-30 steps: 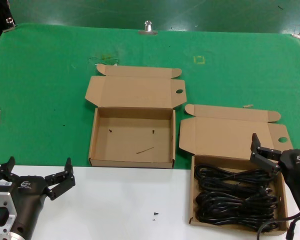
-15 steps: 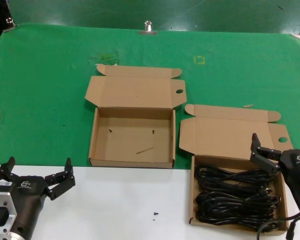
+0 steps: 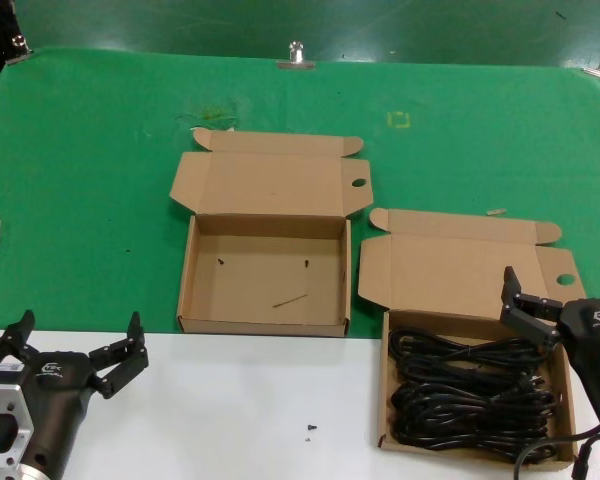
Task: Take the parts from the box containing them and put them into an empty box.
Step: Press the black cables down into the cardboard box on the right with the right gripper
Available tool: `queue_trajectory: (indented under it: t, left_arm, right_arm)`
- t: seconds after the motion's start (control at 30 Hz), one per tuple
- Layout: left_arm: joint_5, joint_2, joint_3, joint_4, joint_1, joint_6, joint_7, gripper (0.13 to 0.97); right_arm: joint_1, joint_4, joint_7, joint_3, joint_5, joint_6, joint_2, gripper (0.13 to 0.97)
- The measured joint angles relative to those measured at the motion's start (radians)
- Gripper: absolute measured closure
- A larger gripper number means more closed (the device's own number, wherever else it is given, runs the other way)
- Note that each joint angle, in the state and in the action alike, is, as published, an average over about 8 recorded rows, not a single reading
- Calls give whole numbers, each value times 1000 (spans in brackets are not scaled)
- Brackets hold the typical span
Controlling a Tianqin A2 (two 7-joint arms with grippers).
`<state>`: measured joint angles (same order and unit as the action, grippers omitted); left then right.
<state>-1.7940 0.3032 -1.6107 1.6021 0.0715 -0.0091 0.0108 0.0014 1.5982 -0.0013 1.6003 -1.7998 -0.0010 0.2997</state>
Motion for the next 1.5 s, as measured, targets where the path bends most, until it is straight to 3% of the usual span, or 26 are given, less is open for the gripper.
queue_trajectory:
  t: [0.17, 0.47, 0.73, 0.83, 1.2, 1.5]
  left_arm:
    - [0, 0, 0, 0, 0, 0, 0, 217]
    - [0, 0, 0, 0, 2, 0, 0, 357]
    - [0, 0, 0, 0, 2, 0, 0, 562]
    - [0, 0, 0, 0, 3, 0, 0, 562]
    - [0, 0, 0, 0, 3, 0, 0, 775]
    - [0, 0, 0, 0, 3, 0, 0, 896]
  right_arm:
    - [-4, 7, 12, 6, -11, -6, 16, 129]
    - [-10, 27, 32, 53, -28, -8, 94, 129]
    - [9, 38, 49, 91, -24, -78, 186, 129]
    - [34, 41, 79, 113, -24, -114, 235, 129]
    - [186, 35, 203, 210, 3, -333, 432, 129]
    - [303, -7, 118, 255, 19, -591, 524, 129]
